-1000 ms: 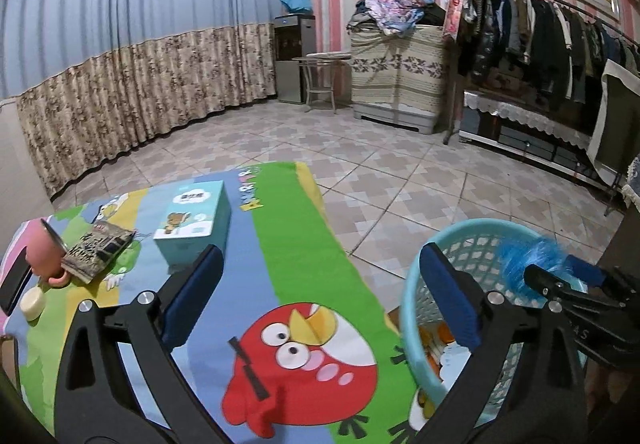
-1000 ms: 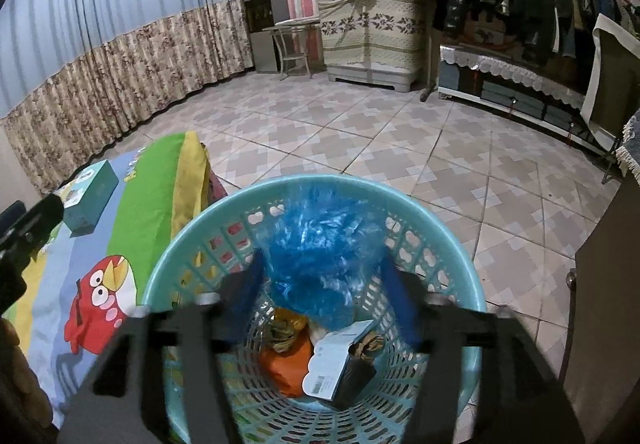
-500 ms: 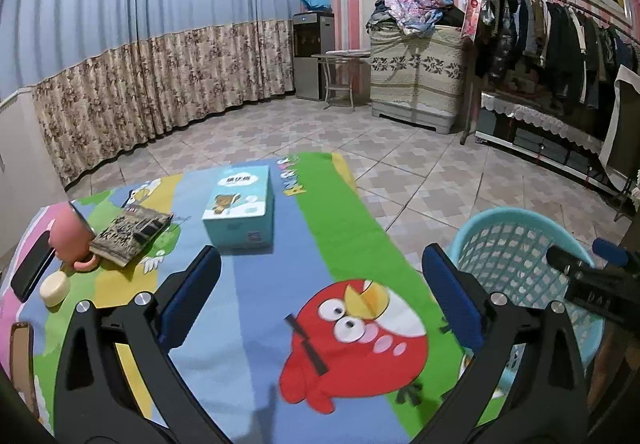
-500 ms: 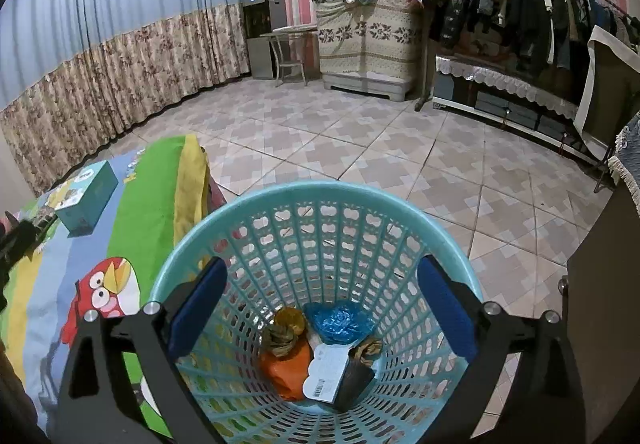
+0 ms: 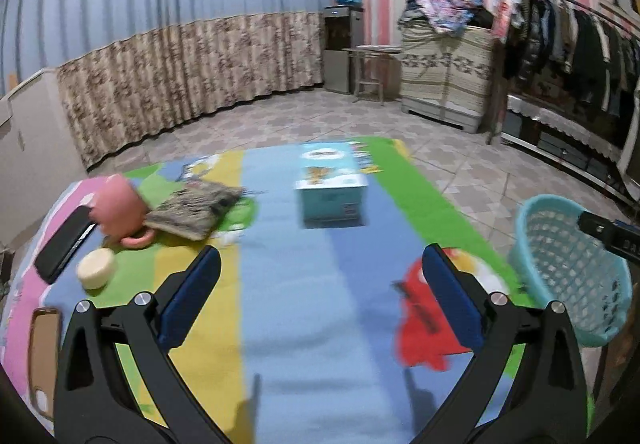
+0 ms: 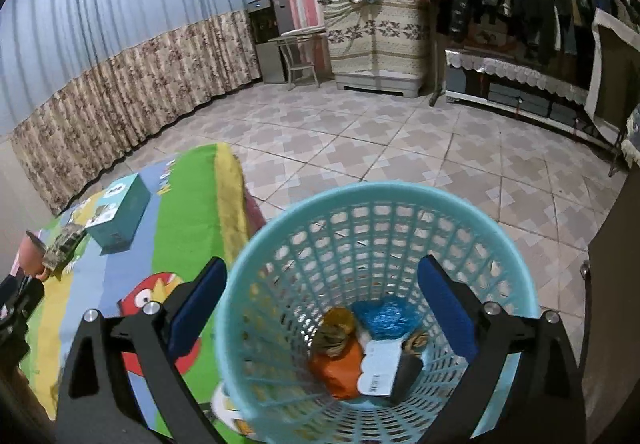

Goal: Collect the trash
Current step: 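Move both open tools back over the mat toward the white soap, then grasp the white round soap with the left tool while the right tool grasps the snack packet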

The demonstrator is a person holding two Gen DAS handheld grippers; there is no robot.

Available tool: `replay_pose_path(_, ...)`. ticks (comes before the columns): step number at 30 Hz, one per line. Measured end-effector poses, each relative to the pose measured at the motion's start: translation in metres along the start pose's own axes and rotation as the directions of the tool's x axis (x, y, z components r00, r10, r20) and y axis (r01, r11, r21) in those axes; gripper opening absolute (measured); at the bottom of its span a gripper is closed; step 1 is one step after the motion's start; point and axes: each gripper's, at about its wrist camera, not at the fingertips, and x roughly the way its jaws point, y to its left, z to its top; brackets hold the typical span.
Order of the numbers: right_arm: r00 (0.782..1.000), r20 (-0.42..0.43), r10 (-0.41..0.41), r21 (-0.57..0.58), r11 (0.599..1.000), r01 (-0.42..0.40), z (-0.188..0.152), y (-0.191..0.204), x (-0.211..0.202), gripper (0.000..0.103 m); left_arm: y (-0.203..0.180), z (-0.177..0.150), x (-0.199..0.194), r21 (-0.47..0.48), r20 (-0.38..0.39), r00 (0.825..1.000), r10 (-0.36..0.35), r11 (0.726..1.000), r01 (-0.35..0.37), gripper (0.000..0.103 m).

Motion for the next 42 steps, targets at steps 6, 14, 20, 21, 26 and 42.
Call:
replay_pose_path(6,1.0,0.006,-0.002,-0.126,0.992,0.003,-0.007,0.049,0.001,0.094,0.074,-0.001,0.01,-0.013,-0.007,0.99,0.14,0.99,-0.14,0.097)
replay_pose_path(14,0.999,0.006,0.044,-0.216,0.975,-0.042,-0.018,0.098,-0.005,0.094,0.175,0.008,0.037,-0.09,-0.064,0.957,0.282,0.954,-0.287,0.097)
replay_pose_path(20,0.993,-0.016,0.113,-0.252,0.961,-0.114,-0.027,0.126,-0.013,0.094,0.219,-0.006,0.059,-0.176,-0.133,0.942,0.308,0.928,-0.328,0.097)
replay_pose_path(21,0.994,-0.022,0.112,-0.273,0.955,-0.113,-0.031,0.133,-0.016,0.094,0.225,-0.01,0.067,-0.179,-0.158,0.937,0.31,0.925,-0.336,0.097)
replay_pose_path(26,0.989,-0.027,0.143,-0.33,0.933,-0.144,-0.038,0.154,-0.027,0.094,0.244,-0.016,0.082,-0.24,-0.227,0.941,0.253,0.922,-0.306,0.097)
replay_pose_path(42,0.967,-0.101,0.232,-0.39,0.885,-0.254,-0.013,0.293,0.013,0.094,0.25,-0.023,0.107,-0.247,-0.312,0.932,0.184,0.931,-0.267,0.073)
